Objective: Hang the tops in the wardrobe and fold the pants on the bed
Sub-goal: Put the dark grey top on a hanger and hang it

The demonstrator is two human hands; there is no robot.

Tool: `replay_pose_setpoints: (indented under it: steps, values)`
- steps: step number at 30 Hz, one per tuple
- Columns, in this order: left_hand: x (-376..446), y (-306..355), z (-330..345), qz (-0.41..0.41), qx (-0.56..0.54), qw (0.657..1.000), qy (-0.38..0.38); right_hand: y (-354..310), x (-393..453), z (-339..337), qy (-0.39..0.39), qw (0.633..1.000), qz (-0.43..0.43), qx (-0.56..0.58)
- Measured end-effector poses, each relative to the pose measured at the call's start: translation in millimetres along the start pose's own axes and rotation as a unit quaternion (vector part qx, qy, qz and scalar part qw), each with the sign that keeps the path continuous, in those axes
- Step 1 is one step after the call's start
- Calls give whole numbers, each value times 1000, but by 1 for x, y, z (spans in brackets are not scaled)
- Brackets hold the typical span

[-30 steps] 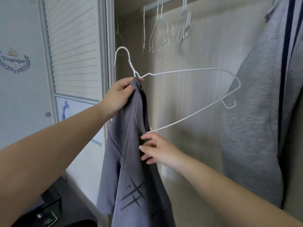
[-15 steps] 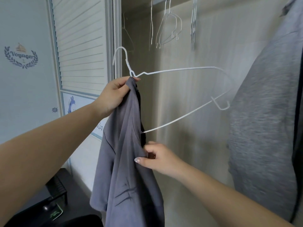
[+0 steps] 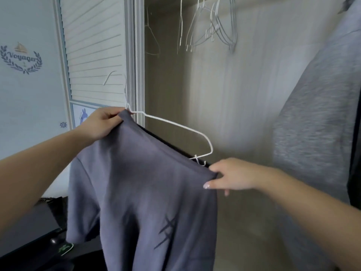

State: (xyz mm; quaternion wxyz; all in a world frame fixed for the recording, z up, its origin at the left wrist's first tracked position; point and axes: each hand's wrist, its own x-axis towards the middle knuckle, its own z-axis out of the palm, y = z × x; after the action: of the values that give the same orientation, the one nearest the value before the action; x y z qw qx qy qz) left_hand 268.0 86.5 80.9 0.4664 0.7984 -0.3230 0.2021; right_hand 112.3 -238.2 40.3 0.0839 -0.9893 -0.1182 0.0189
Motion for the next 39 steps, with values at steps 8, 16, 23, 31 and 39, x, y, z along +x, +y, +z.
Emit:
replay_pose_setpoints:
  steps: [8, 16, 23, 31, 39]
  values:
    - [-8, -8, 9, 75, 215, 972, -53, 10, 0, -41, 145, 979, -8, -142]
    - [-9, 37, 65, 154, 117, 977, -85, -26, 19, -30, 201, 958, -98, -179]
    - [-10, 13, 38, 116, 181, 976, -34, 21, -6, -40, 222, 958, -61, -170]
    - [-5, 10, 39, 76, 108, 991, 3, 33, -21, -48, 197, 975, 7, -106]
    - [-5, 19, 34, 44, -1, 995, -89, 34, -13, -39, 299, 941, -49, 154]
